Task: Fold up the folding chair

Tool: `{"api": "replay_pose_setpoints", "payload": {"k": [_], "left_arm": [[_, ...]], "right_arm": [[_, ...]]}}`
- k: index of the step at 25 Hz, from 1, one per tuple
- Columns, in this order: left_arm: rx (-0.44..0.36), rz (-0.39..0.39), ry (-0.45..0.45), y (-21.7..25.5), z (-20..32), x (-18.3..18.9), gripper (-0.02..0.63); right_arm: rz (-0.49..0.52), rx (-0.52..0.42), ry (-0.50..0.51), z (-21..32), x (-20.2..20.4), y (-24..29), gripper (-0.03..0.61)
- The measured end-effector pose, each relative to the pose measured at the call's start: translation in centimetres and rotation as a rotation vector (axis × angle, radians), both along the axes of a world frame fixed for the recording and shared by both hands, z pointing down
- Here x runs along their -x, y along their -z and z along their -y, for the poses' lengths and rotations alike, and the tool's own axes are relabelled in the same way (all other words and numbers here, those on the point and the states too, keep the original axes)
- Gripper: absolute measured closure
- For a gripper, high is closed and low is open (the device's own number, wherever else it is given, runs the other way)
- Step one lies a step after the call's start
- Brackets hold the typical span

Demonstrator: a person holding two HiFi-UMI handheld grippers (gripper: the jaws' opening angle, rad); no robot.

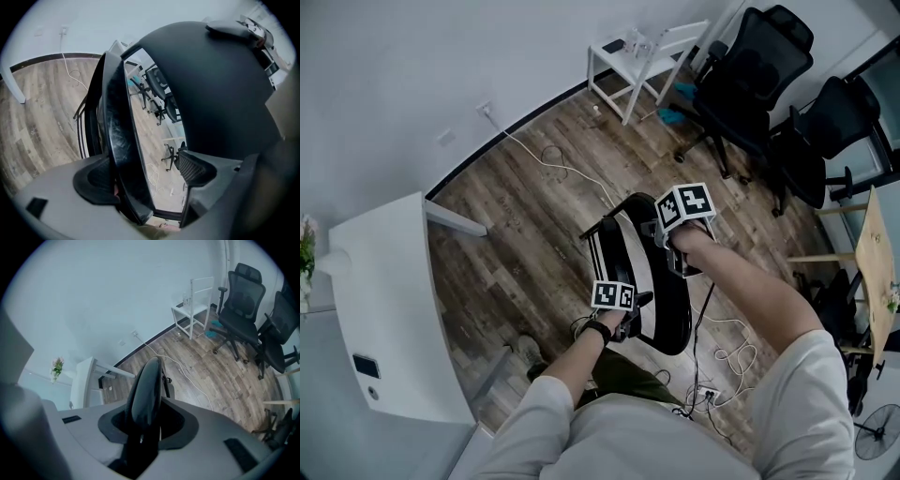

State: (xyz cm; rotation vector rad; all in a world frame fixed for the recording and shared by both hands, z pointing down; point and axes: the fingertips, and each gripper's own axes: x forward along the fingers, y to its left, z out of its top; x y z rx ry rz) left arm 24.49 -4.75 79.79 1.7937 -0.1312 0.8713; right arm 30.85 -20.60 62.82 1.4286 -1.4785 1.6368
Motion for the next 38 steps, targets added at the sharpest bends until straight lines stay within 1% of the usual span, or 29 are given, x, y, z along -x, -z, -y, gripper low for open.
{"api": "replay_pose_setpoints", "payload": {"k": [3, 6, 8, 10, 13, 15, 17, 19, 20, 22, 24, 27, 30, 32, 34, 36, 38], "left_arm": [[0.02, -0.027, -0.032, 0.1, -0.5, -0.8, 0.209], [0.053, -0.059, -0.074, 0.2, -1.0, -1.4, 0.227], [0.058, -0.072, -0.119, 0.1, -1.1, -1.3, 0.227], [0.043, -0.089, -0.182, 0.1, -1.1, -1.1, 0.225], [0.039, -0.11, -0.253, 0.3, -1.5, -0.8, 0.204], [0.064, -0.155, -0.304, 0.6, -1.8, 0.2, 0.189], [0.116, -0.212, -0.336, 1.2, -1.6, 1.8, 0.184], [0.159, -0.257, -0.331, 2.2, -0.6, 3.8, 0.184], [0.161, -0.271, -0.312, 2.7, 0.3, 4.8, 0.184], [0.117, -0.29, -0.246, 4.7, 2.3, 6.5, 0.184], [0.03, -0.317, -0.187, 8.9, 3.4, 7.0, 0.184], [-0.1, -0.329, -0.171, 16.0, 1.8, 5.9, 0.184], [-0.208, -0.285, -0.154, 20.5, -0.7, 4.2, 0.184], [-0.284, -0.252, -0.159, 21.8, -2.3, 3.5, 0.184], [-0.369, -0.213, -0.173, 22.0, -3.6, 3.3, 0.184], [-0.444, -0.154, -0.18, 21.6, -4.4, 3.3, 0.184], [-0.471, -0.101, -0.178, 21.1, -4.6, 3.6, 0.183]], "right_arm": [[0.004, 0.006, -0.007, -0.1, 0.0, 0.0, 0.457], [0.002, 0.01, -0.011, -0.4, -0.2, 0.0, 0.456], [0.005, 0.011, -0.014, -0.3, -0.1, 0.0, 0.457], [0.015, 0.012, -0.018, -0.1, 0.1, 0.0, 0.454], [0.035, 0.023, -0.03, 0.0, 0.5, 0.0, 0.443], [0.054, 0.027, -0.036, 0.0, 0.9, -0.1, 0.437], [0.079, 0.027, -0.042, 0.1, 1.5, -0.1, 0.428], [0.094, 0.023, -0.043, 0.3, 1.8, 0.1, 0.419], [0.094, 0.022, -0.04, 0.4, 2.0, 0.1, 0.416], [0.09, 0.026, -0.032, 0.4, 2.3, 0.1, 0.416], [0.085, 0.035, -0.024, 0.3, 2.7, 0.0, 0.416], [0.084, 0.05, -0.013, 0.4, 2.9, 0.1, 0.417], [0.087, 0.066, -0.01, 0.5, 3.2, 0.2, 0.416], [0.093, 0.081, 0.007, 0.5, 3.6, 0.2, 0.416], [0.1, 0.096, 0.033, 0.5, 4.3, 0.1, 0.41], [0.097, 0.105, 0.052, 0.6, 4.9, 0.1, 0.408], [0.084, 0.109, 0.057, 0.9, 5.5, 0.0, 0.408]]}}
